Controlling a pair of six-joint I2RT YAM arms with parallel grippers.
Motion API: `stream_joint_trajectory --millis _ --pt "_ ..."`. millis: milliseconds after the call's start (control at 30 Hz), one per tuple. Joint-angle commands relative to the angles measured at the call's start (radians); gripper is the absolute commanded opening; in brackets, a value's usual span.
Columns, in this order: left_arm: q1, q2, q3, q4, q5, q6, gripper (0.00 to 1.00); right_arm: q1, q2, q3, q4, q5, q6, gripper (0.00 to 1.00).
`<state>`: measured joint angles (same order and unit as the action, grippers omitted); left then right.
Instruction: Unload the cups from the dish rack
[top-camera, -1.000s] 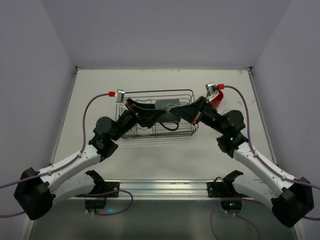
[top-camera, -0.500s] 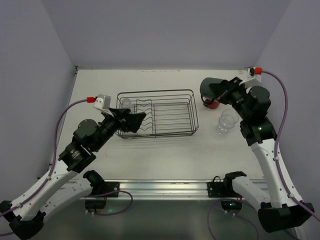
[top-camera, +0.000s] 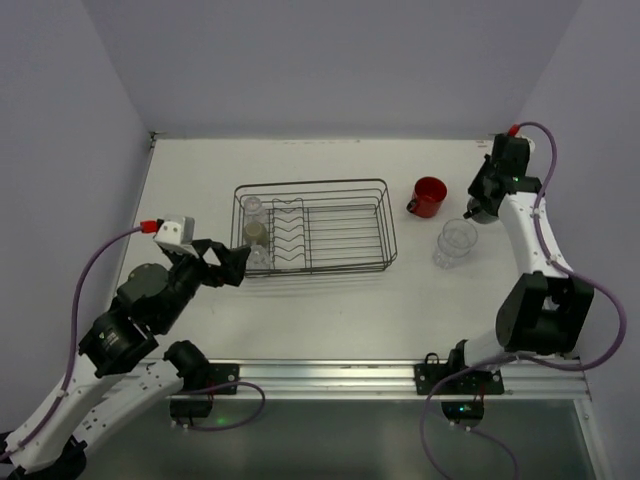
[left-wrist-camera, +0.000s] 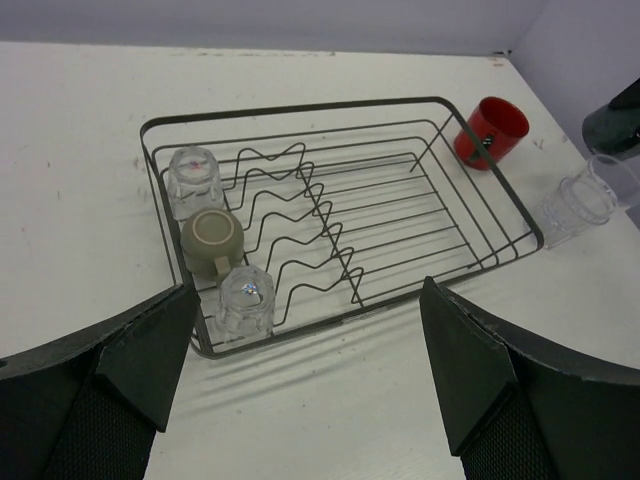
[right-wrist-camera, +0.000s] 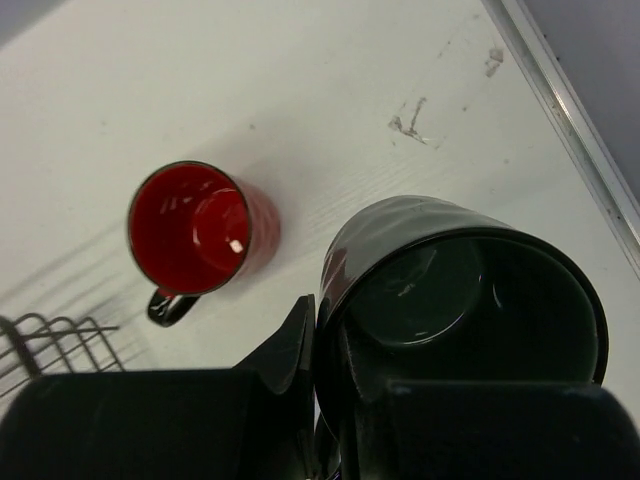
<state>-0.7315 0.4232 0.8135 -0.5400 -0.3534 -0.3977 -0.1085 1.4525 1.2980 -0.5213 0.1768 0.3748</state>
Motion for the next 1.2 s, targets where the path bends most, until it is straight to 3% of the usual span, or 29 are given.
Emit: stream_joint_trajectory --millis 0,300,533,700,933,1033,1167 --pt "-0.003 0.048 -0.019 -0.006 0.002 0.068 1.0 -0.014 0.086 0.104 0.03 0.017 -0.077 0.0" --pt "-0.002 0.054 -0.092 0.058 0.025 0.088 1.0 -0.019 0.391 0.279 0.003 -0.023 -0.097 0.0" --pt "0.001 0.098 -0.093 0.061 0.033 0.088 1.0 -0.019 0.496 0.34 -0.002 -0.04 -0.083 0.0" --pt "0.007 0.126 -0.086 0.057 0.016 0.085 1.0 -0.019 0.552 0.365 -0.034 -0.046 -0.08 0.1" --pt "0.009 0.212 -0.053 0.02 -0.038 0.053 1.0 -0.017 0.458 0.331 -0.008 -0.075 -0.051 0.42" --pt "0.009 0.262 -0.022 0.017 -0.055 0.027 1.0 -0.017 0.349 0.311 0.009 -0.125 -0.024 0.66" --pt "0.007 0.368 0.006 0.018 -0.062 -0.009 1.0 -0.01 0.186 0.239 0.061 -0.21 0.021 0.86"
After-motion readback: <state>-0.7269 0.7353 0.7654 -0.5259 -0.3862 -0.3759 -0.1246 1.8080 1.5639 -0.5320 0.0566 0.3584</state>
